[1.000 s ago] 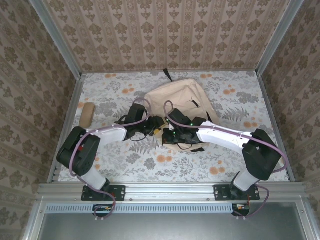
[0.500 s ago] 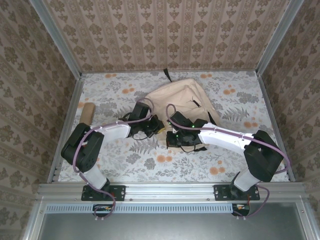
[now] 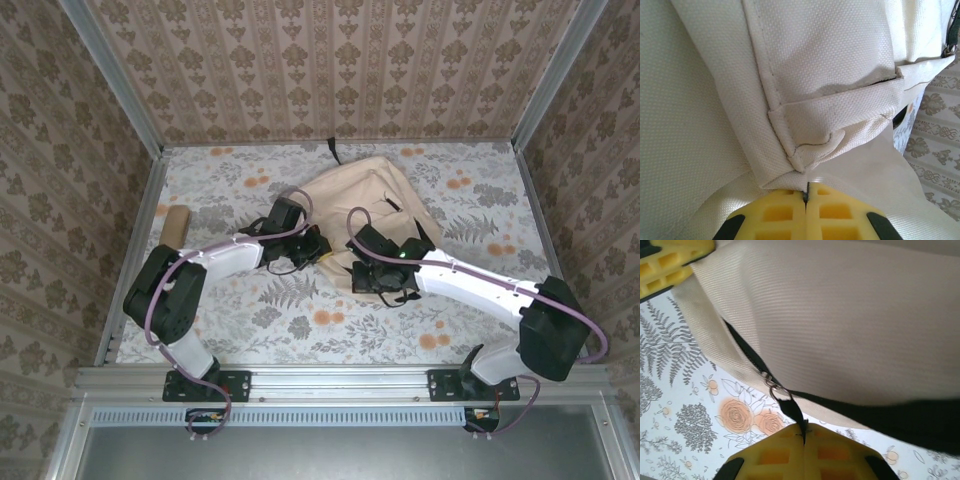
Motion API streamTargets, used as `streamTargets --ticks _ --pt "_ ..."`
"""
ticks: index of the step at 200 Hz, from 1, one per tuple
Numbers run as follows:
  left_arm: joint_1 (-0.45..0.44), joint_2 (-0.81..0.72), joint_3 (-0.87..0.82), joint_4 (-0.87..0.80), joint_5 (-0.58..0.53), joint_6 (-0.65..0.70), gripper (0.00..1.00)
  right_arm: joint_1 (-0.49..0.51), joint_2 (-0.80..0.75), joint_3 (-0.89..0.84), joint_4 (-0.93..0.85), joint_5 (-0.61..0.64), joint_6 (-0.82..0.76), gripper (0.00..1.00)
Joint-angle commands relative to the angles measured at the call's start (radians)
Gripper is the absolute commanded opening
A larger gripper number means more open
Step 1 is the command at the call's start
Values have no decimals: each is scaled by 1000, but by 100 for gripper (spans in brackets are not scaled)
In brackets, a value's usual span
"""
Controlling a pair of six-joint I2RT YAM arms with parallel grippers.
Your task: Pack books, pencil case, and school supplies into a backpack
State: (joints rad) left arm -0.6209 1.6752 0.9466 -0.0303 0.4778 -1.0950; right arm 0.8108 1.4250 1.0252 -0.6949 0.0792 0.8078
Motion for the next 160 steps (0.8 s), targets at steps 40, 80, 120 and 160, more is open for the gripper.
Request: streamTargets --ticks 40,80,120,160 --pt "47 26 37 22 -59 48 0 47 -21 -21 -65 -42 -49 13" --pt "38 9 26 37 -30 46 0 124 -14 11 -14 -29 -22 40" --pt "17 -25 41 42 9 57 0 187 39 62 59 34 139 53" --pt "-7 -55 56 49 48 66 0 221 84 90 122 118 302 60"
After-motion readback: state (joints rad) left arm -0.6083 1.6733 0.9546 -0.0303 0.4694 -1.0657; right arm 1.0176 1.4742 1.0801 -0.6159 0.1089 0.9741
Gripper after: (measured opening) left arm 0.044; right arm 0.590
